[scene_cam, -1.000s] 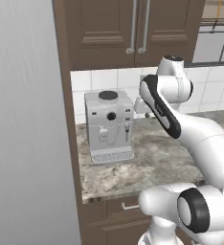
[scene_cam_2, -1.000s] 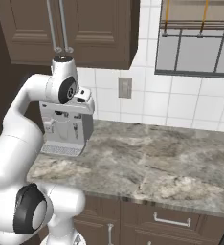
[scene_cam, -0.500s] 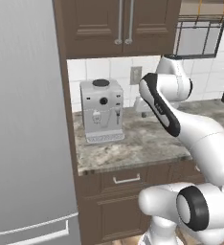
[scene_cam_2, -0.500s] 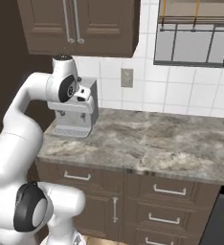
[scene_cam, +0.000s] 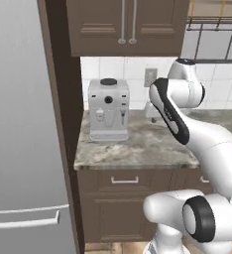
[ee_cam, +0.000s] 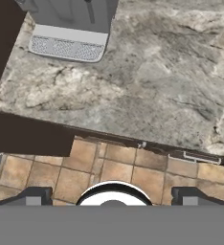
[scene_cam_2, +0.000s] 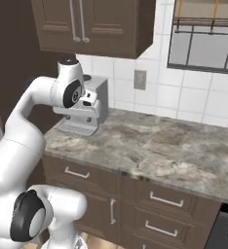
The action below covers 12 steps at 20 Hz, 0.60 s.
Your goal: Take a straw from the drawer in front and place it inside the glass cup on the dining counter.
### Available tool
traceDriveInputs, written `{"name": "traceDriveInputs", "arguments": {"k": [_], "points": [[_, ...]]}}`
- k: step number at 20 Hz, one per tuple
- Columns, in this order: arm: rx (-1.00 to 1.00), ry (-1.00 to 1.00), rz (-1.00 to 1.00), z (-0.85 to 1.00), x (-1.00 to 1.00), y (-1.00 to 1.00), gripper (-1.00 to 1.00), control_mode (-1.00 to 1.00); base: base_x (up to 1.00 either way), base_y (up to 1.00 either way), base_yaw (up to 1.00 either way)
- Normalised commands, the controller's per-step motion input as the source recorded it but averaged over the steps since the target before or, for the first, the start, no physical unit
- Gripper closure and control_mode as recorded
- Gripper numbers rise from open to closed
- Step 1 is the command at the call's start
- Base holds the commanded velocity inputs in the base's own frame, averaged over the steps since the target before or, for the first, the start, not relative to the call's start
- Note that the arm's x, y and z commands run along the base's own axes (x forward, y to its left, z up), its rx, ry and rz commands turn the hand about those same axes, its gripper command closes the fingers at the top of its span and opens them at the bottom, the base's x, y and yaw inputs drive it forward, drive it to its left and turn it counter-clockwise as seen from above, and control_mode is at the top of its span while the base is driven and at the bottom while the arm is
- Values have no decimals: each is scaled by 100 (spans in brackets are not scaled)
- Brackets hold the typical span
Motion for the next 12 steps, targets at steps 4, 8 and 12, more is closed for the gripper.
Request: {"name": "traceDriveInputs", "arguments": {"k": [4,8,12], "points": [[0,0,0,0,0,0,-100,100,0,-71,53],[0,0,0,0,0,0,-100,100,-1,-66,51],[0,0,0,0,0,0,-100,100,0,-61,46]]}}
